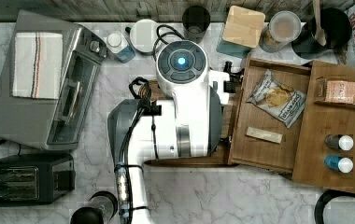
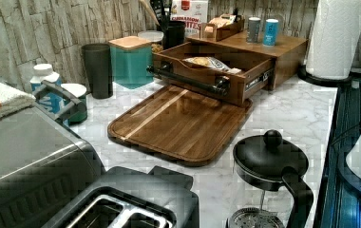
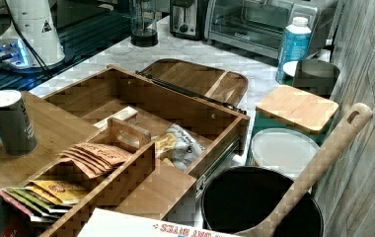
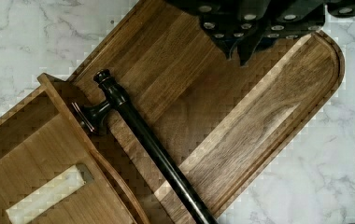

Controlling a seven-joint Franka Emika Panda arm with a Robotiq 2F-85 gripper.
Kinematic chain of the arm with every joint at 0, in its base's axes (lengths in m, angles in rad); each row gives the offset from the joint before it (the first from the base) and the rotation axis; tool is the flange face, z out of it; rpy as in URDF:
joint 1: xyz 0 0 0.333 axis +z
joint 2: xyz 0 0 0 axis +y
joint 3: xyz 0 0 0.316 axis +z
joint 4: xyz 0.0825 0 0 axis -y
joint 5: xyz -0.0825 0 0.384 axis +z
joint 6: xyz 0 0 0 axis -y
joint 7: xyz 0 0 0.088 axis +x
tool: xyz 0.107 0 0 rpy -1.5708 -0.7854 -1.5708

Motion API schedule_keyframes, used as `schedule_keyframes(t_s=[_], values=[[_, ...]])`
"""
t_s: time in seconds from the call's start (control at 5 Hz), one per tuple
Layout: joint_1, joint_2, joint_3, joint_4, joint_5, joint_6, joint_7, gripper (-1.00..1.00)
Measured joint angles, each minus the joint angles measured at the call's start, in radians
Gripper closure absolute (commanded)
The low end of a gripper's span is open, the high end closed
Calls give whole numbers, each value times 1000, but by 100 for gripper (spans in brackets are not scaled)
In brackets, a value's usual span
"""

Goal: Pick up the butter.

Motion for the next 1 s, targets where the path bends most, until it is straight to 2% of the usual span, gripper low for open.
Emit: schedule_keyframes(t_s=[0.8,1.0], values=[[2,6,-10,-62,-33,55,6,100],[-20,-8,-16,-123,-33,168,10,100]])
